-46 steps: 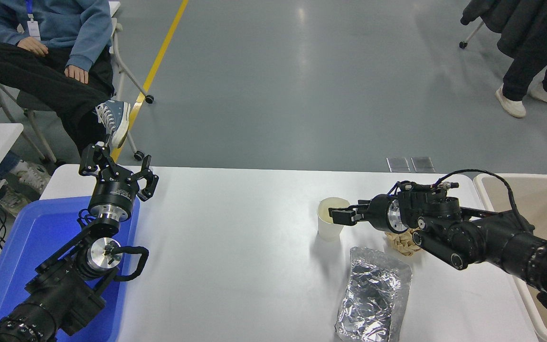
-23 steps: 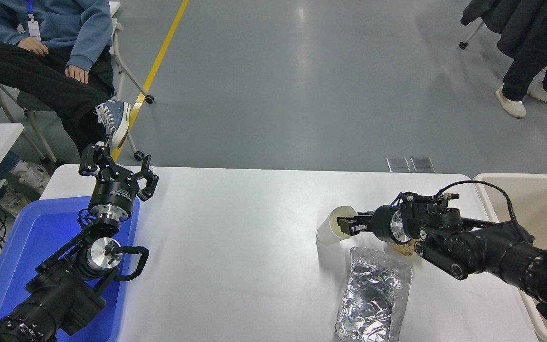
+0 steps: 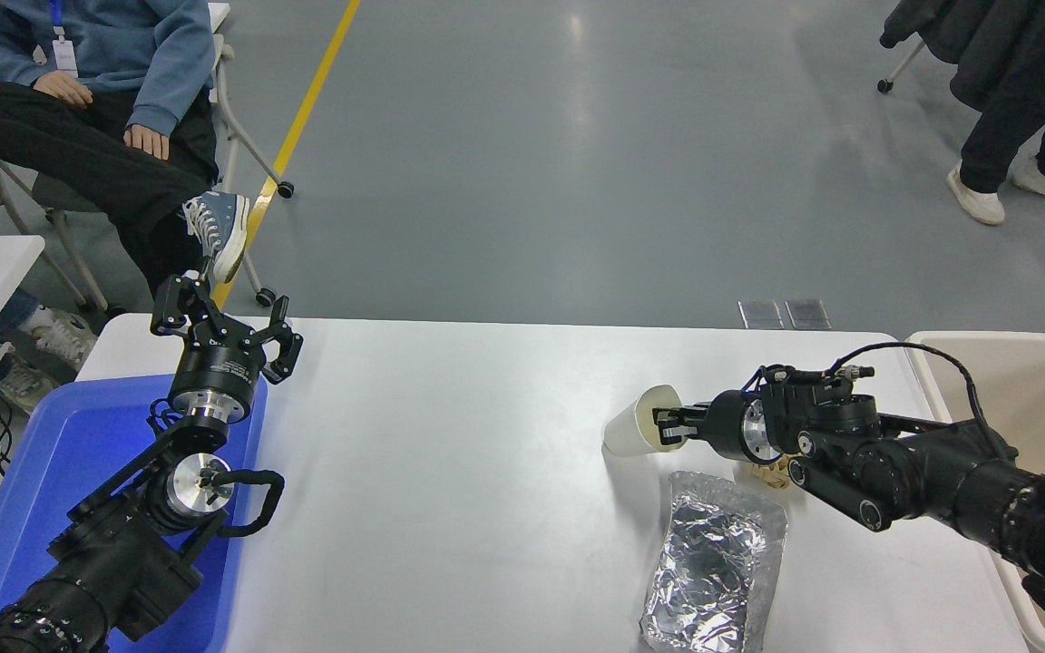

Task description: Dispose of the paper cup in the dustbin

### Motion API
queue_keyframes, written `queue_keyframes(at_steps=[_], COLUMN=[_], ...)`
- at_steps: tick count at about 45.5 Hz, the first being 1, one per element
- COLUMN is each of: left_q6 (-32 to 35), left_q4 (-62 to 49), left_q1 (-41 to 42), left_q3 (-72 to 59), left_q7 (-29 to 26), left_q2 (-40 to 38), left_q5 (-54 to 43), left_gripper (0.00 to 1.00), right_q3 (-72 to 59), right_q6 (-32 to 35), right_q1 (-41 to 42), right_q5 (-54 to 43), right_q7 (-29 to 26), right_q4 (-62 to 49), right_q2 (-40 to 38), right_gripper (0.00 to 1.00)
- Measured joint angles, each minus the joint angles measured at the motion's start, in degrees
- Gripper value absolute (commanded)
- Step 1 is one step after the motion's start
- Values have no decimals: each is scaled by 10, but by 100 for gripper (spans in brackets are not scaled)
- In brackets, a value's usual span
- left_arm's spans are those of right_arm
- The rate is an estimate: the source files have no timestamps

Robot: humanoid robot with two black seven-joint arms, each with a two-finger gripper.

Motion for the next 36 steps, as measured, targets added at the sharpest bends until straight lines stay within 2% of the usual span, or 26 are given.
queue_keyframes(at_steps=[16,36], left_q6=[0,0], left_q4=[0,0], left_q1=[0,0], left_q3=[0,0], left_q7=[0,0], left_q2=[0,0], left_q5=[0,0], left_gripper=[100,100], right_q3=[11,12], right_q6=[22,102], right_q1=[52,203], right_q5=[102,306], right_q7=[-6,-49], right_q4=[91,242], right_q2=[-41,-184], right_gripper=[0,0])
